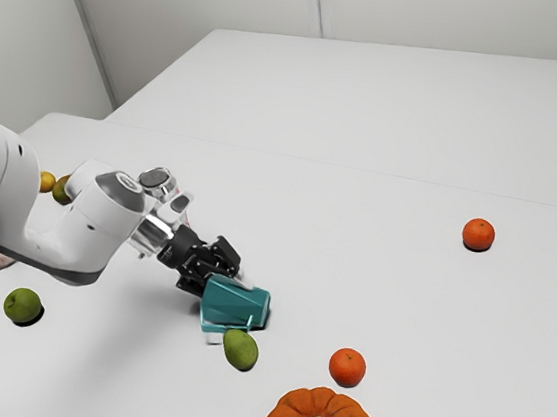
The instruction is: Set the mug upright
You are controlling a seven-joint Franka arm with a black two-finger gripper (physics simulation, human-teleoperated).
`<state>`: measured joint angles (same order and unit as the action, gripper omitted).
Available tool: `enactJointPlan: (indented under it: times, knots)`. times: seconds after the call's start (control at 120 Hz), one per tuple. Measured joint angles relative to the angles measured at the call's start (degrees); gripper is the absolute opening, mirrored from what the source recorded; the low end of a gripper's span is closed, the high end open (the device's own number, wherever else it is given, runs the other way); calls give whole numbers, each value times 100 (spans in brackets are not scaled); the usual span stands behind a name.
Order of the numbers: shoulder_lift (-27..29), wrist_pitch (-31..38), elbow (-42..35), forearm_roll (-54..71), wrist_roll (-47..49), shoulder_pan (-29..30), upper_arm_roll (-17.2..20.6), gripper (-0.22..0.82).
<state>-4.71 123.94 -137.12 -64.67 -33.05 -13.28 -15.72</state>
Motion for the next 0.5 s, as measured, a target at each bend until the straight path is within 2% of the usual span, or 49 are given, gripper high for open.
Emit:
enactJointPlan:
  times: [0.167,0.35,0.5]
  knots:
    - [52,38,63,15,-152,-70,10,-3]
    - [208,64,115,14,-270,-140,5,-13]
    - [378,149,185,78,-344,-195,9,-15]
